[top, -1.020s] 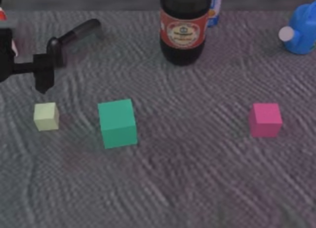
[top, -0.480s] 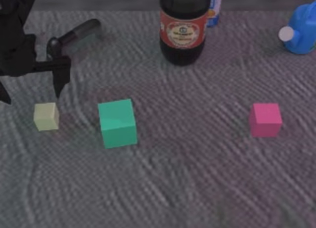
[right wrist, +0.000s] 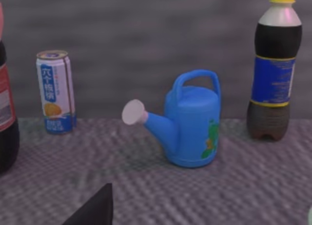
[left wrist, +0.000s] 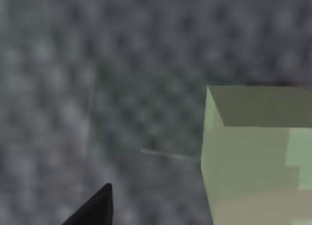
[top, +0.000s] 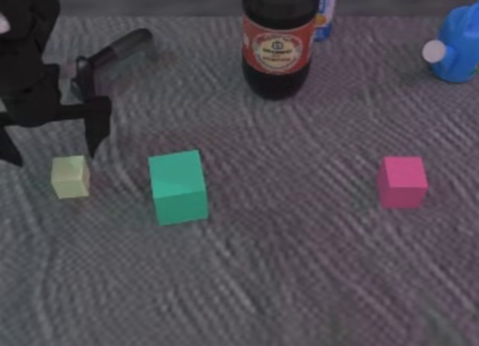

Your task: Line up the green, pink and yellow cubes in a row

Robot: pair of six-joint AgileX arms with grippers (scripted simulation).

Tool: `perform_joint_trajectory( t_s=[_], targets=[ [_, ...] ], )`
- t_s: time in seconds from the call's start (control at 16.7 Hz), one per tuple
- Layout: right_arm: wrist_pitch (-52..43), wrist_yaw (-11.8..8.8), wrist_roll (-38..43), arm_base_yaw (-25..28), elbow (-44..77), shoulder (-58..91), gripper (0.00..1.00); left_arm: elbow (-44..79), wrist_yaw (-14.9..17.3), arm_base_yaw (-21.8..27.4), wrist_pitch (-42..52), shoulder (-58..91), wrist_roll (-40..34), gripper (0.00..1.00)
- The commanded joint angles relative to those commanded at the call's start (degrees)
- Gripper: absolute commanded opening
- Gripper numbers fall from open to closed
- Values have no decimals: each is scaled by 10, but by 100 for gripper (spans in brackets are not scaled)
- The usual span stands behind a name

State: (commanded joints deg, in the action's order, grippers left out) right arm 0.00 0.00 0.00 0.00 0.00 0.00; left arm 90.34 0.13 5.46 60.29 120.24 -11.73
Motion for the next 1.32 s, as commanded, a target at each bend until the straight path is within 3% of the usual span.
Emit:
perform_joint_trajectory(
  t_s=[0.3,0.6,1.32],
  targets=[
    [0,0,0,0,0,0,100,-67,0,0,-118,46,0,100],
    [0,0,0,0,0,0,100,-77,0,1,-133,54,0,100],
    [0,0,0,0,0,0,100,-77,0,1,-133,54,0,10]
  ],
)
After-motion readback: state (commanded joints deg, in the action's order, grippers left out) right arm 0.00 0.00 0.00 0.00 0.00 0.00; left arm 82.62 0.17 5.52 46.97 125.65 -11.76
